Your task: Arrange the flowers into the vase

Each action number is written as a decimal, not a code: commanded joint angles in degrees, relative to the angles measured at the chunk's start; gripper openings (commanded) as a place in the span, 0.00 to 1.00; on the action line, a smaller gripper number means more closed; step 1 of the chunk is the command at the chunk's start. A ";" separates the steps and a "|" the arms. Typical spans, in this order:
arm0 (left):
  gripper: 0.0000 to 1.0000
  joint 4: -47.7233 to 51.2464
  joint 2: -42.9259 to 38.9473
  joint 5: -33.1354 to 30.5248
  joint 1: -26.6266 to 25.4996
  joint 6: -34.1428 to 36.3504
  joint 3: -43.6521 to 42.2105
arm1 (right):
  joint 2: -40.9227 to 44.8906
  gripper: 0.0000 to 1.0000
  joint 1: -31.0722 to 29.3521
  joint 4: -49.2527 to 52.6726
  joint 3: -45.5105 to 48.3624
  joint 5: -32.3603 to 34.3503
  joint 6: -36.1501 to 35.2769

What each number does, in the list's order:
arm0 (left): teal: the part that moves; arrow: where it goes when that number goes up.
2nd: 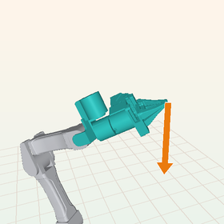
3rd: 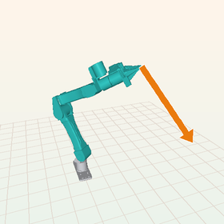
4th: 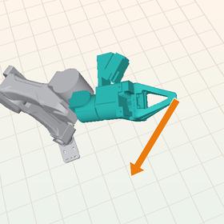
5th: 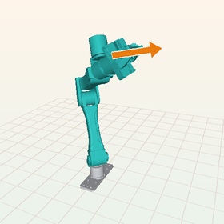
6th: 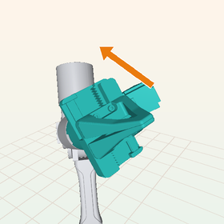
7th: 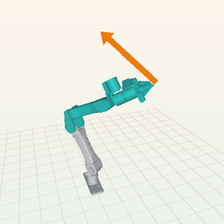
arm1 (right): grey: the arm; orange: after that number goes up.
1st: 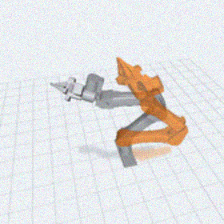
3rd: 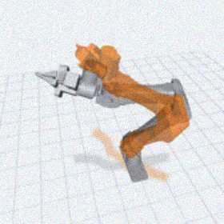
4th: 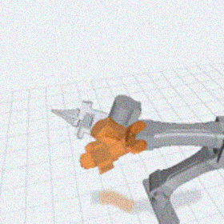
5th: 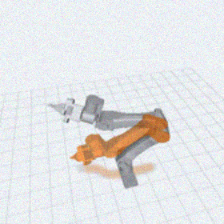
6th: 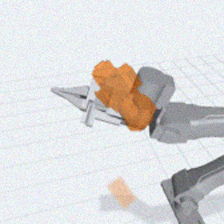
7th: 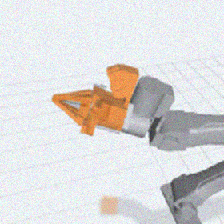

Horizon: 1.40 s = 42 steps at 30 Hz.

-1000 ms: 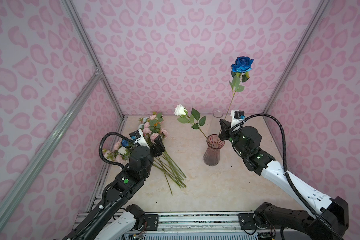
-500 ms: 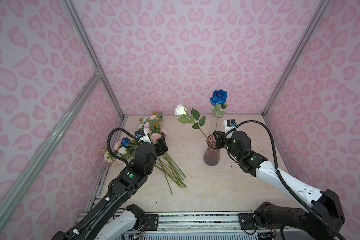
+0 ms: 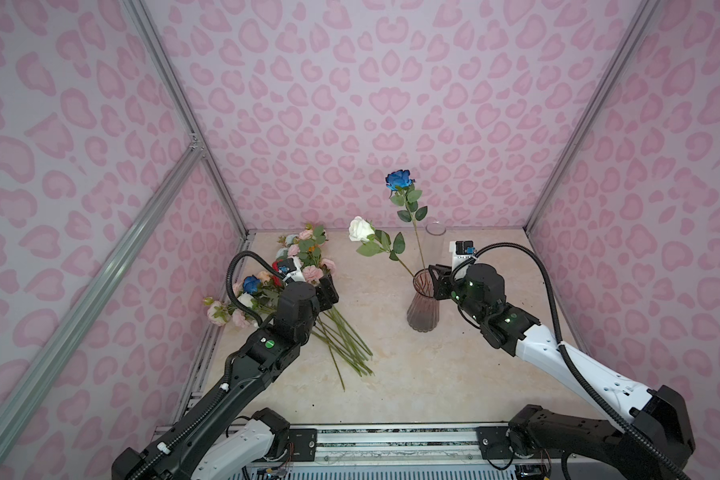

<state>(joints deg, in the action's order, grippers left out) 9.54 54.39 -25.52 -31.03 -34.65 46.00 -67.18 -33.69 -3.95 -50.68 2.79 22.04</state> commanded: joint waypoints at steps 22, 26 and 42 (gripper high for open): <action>0.37 11.24 30.41 10.17 14.60 -12.70 5.89 | 14.80 0.24 -0.90 6.14 1.16 3.50 -1.08; 0.37 10.94 28.89 9.98 17.01 -14.66 2.92 | 15.66 0.24 -0.89 6.05 2.15 3.78 -1.04; 0.27 10.97 39.08 12.05 21.47 -7.04 13.74 | 13.86 0.24 -0.84 4.17 2.93 3.35 -1.26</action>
<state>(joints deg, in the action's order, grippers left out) 19.14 91.26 -11.66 -9.58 -43.59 57.91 -52.80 -34.48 2.46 -48.18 6.04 20.78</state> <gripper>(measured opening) 0.275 0.243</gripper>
